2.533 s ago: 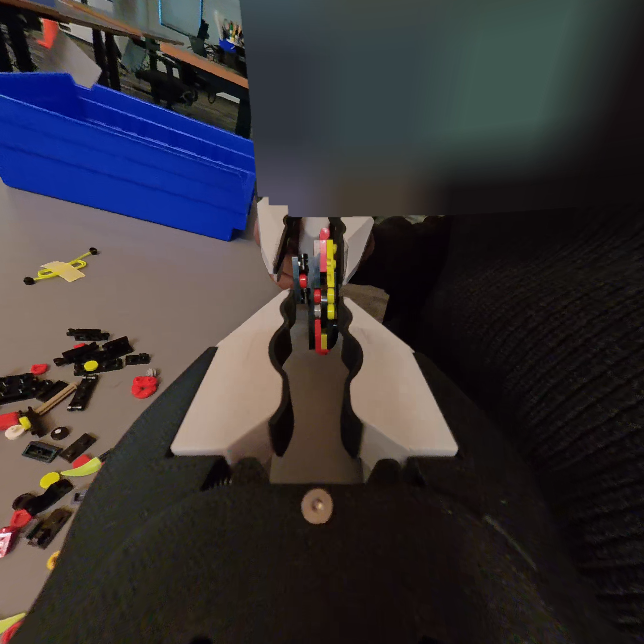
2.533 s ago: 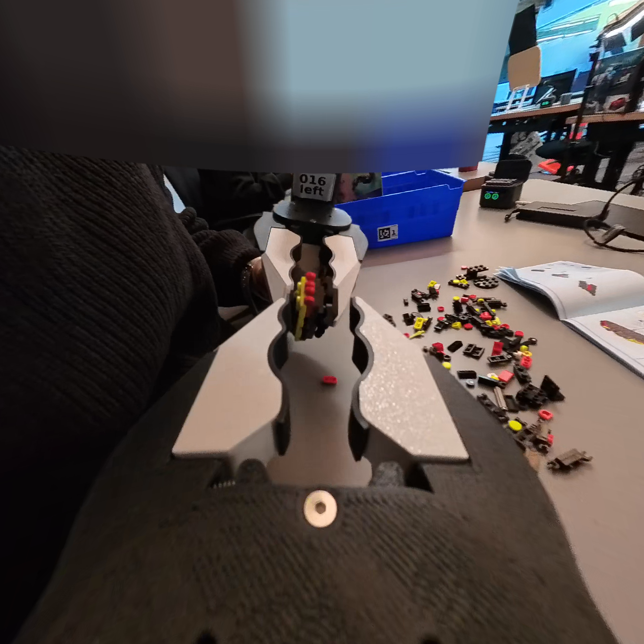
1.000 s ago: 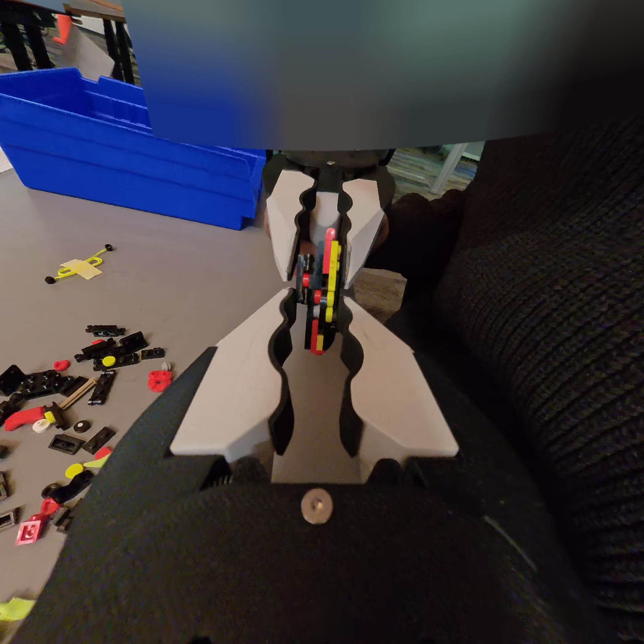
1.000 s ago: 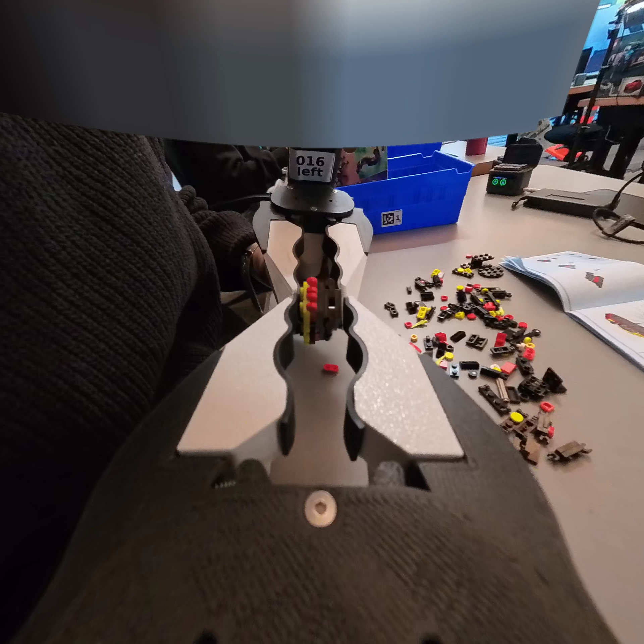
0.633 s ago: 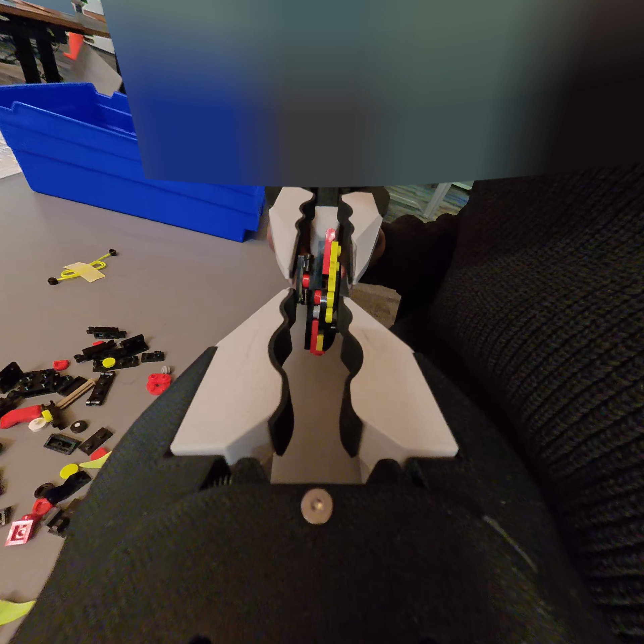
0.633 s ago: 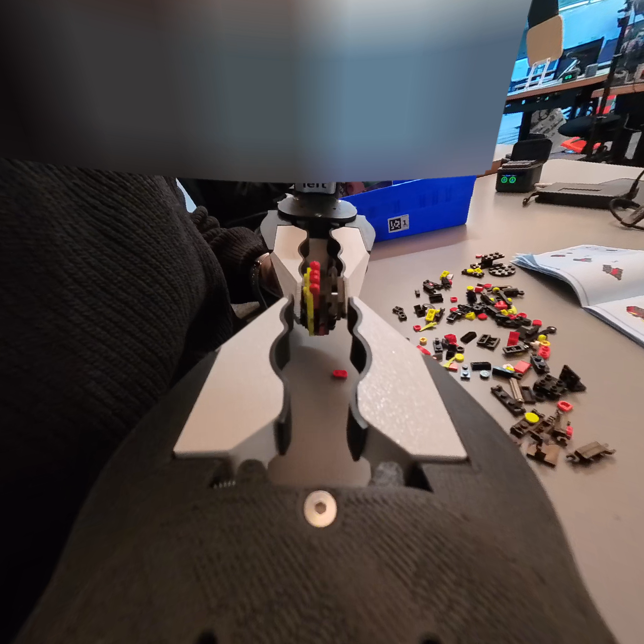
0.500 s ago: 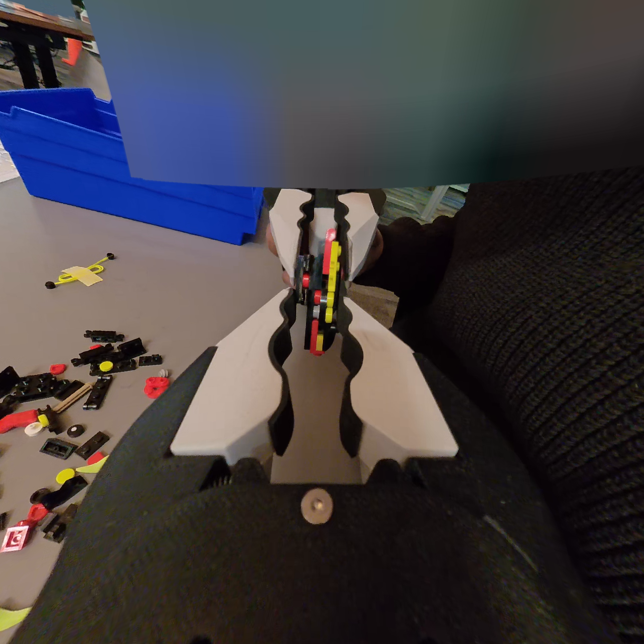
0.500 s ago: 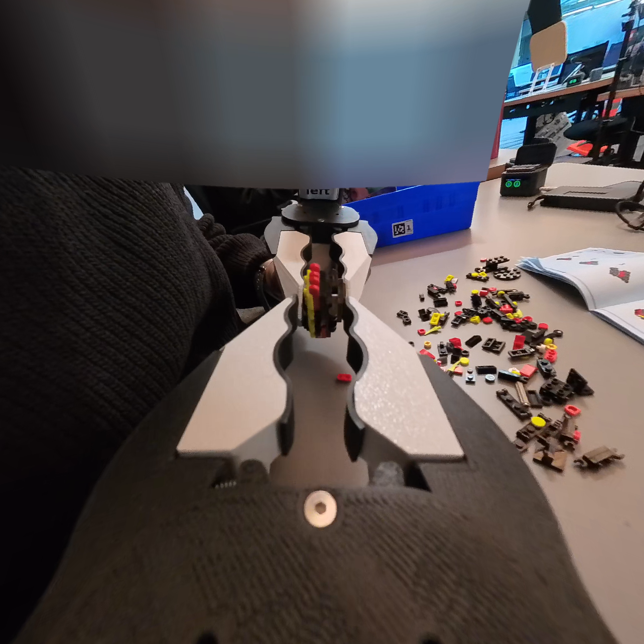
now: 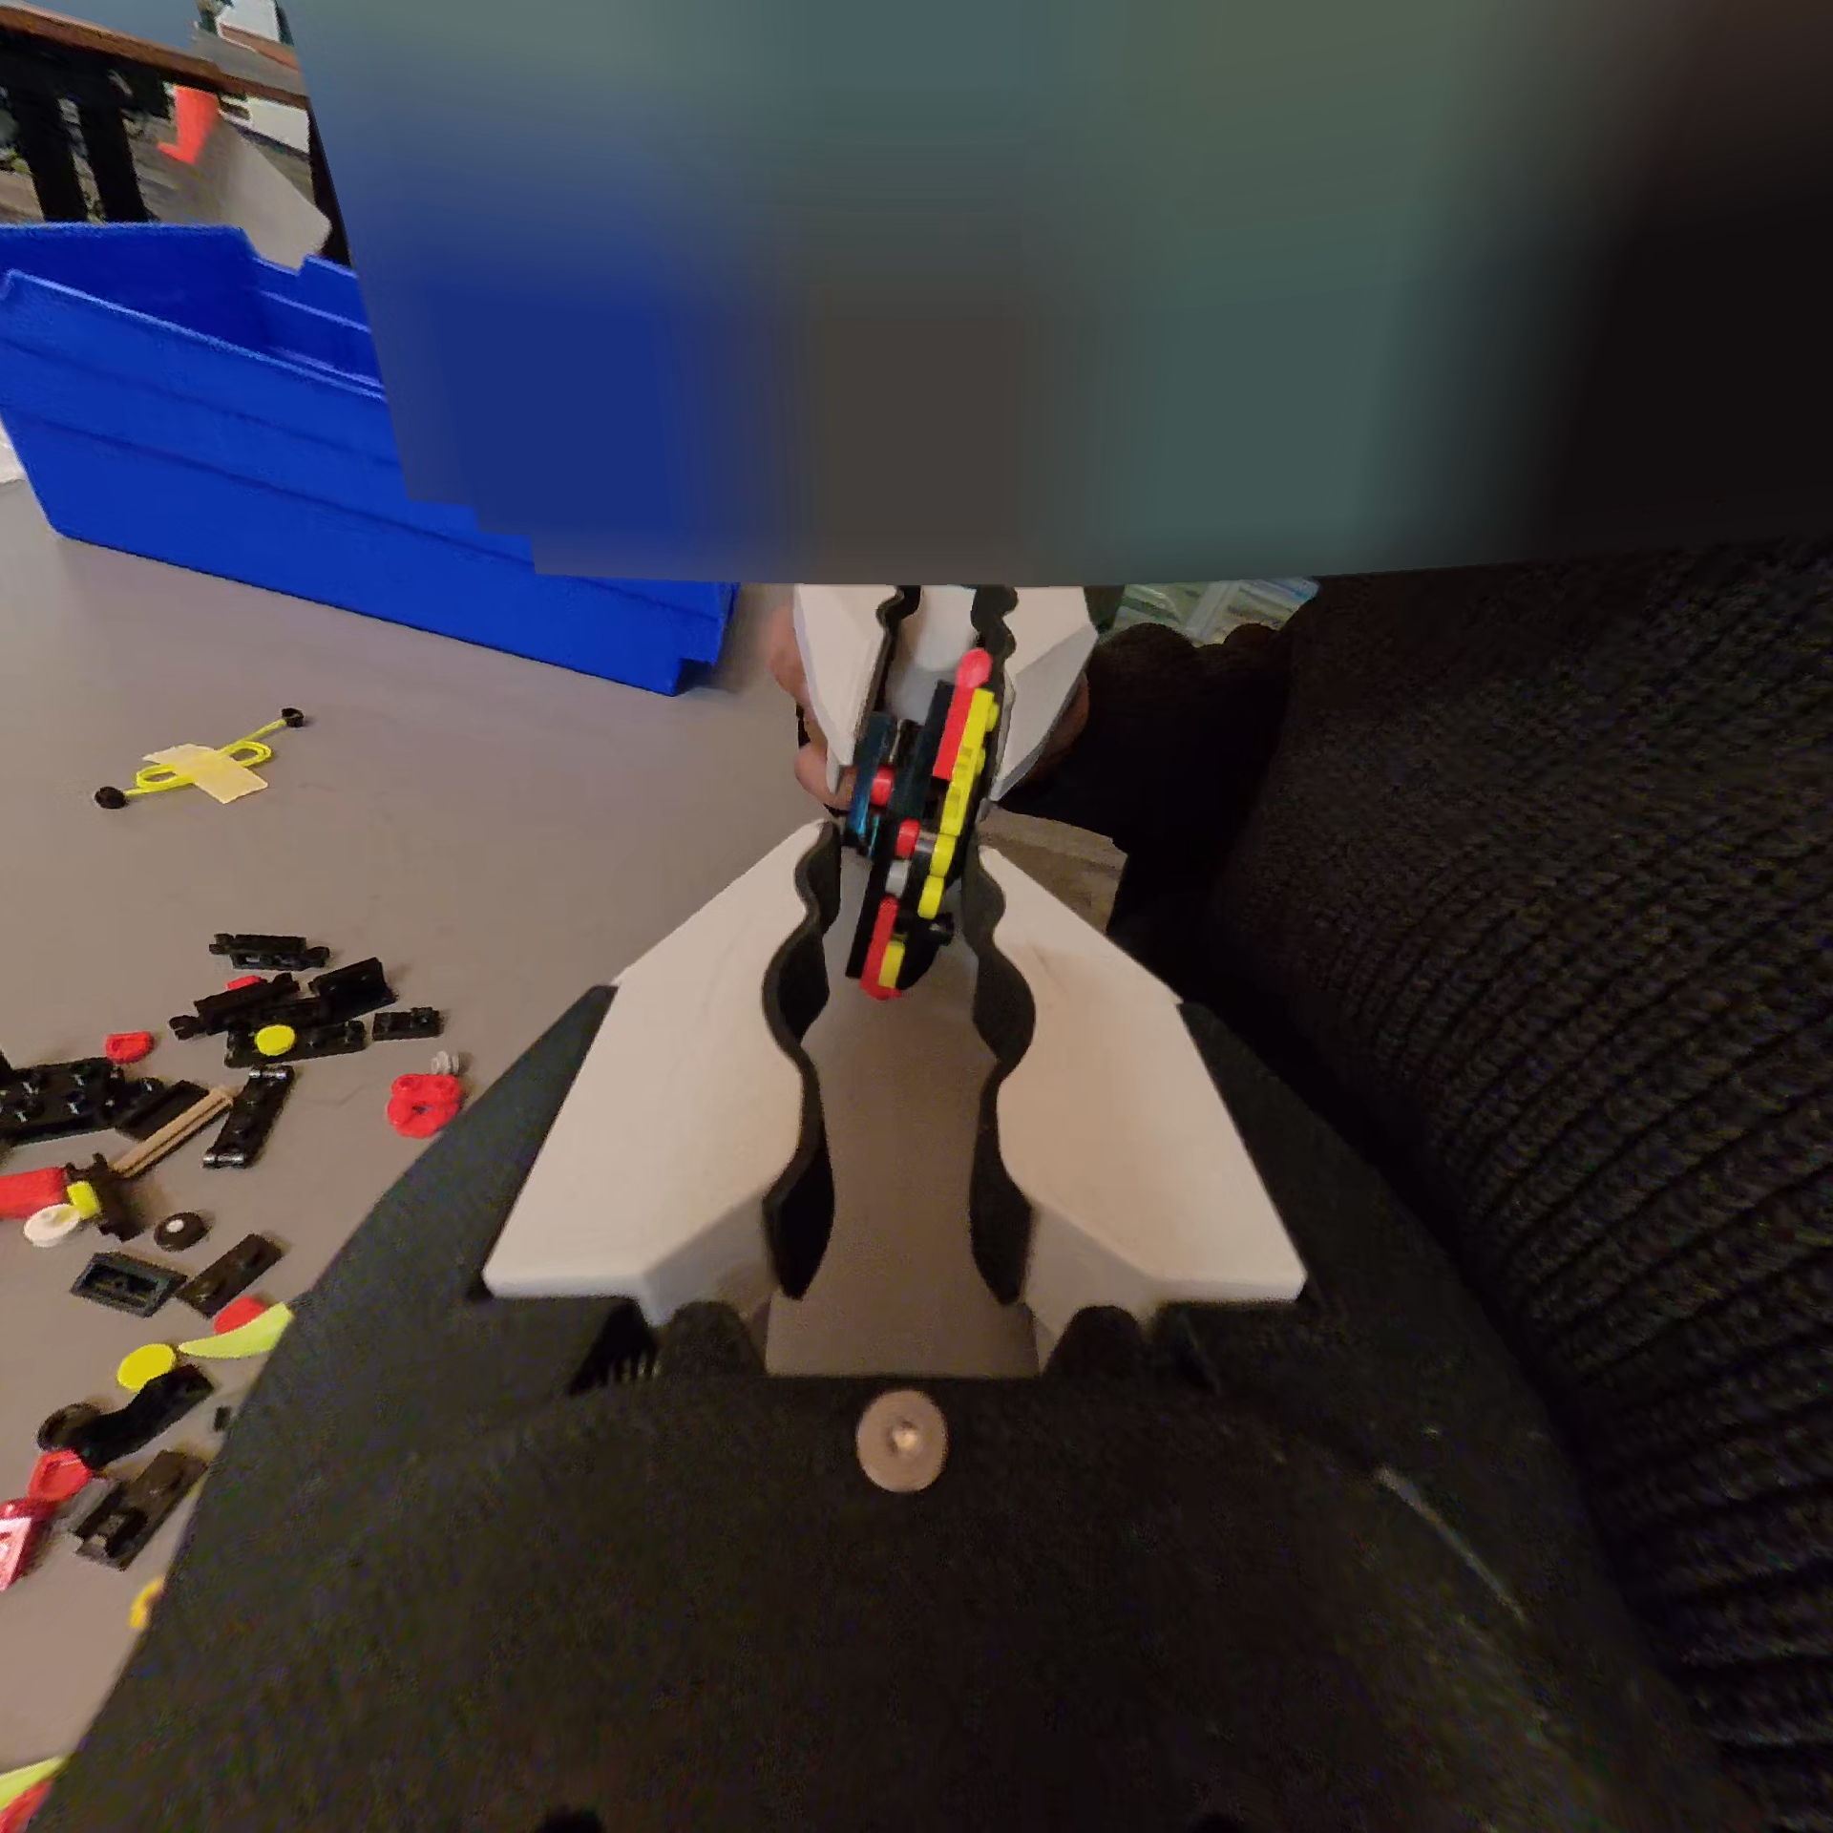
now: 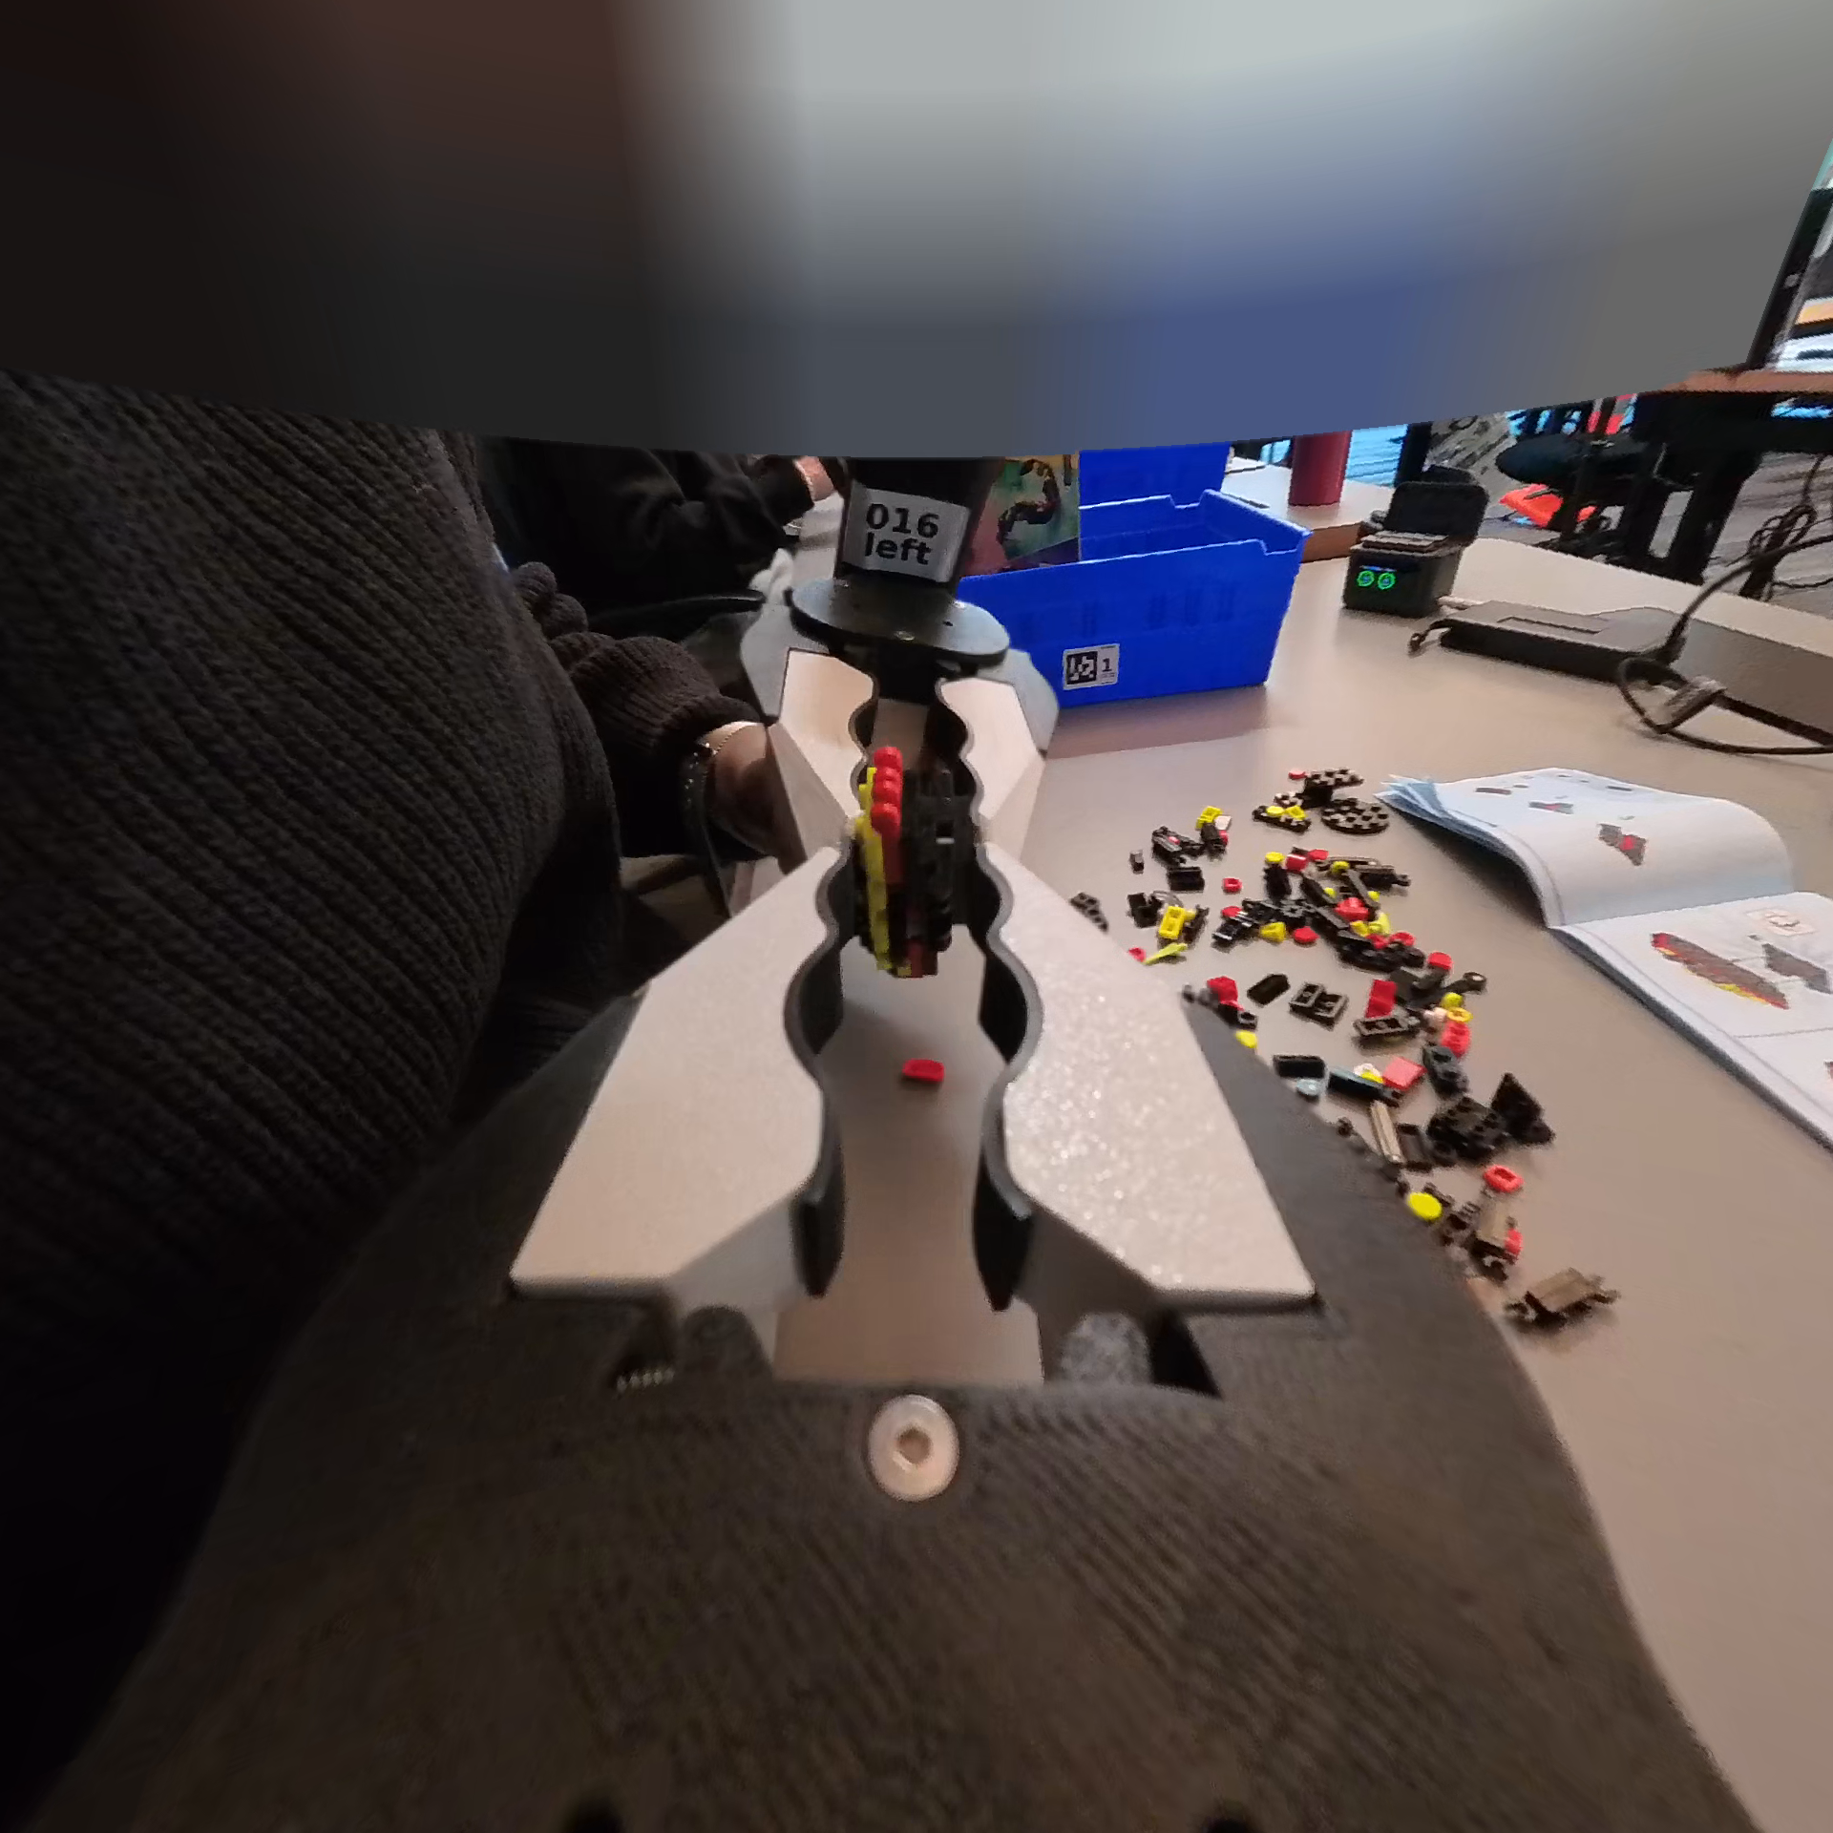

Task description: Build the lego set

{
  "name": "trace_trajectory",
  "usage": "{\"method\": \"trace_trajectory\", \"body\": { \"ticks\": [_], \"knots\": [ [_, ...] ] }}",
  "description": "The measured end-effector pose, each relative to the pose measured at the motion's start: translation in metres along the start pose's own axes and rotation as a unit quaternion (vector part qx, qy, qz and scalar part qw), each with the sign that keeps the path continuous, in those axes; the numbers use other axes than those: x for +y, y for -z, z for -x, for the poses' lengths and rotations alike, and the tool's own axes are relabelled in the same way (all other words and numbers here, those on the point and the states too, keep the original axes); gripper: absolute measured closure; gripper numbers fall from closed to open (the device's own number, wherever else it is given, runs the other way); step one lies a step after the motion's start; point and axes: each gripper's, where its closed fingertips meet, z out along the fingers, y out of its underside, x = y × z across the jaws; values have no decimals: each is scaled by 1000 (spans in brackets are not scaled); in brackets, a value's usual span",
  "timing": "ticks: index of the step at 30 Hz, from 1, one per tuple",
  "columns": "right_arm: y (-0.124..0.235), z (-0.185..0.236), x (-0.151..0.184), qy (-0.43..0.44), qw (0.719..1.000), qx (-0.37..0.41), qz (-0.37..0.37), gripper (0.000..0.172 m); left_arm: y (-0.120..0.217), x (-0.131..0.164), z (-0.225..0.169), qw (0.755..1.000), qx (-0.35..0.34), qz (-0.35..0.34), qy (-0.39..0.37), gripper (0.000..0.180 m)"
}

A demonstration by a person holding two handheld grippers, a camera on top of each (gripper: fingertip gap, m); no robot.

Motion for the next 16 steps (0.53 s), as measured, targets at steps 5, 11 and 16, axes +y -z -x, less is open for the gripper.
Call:
{"method": "trace_trajectory", "body": {
  "ticks": [5, 11, 16],
  "knots": [
    [0, 2, -6, 10, 1000, 2, -15, 151, 1, -1, 5, 998, 15, -11, 57, 140],
    [3, 1, -15, 35, 998, 15, -39, 151, 4, -8, -2, 971, 116, -47, 202, 138],
    [9, -2, -30, 51, 995, 26, -87, 152, 17, -28, -2, 899, 224, -122, 355, 138]
  ]
}}
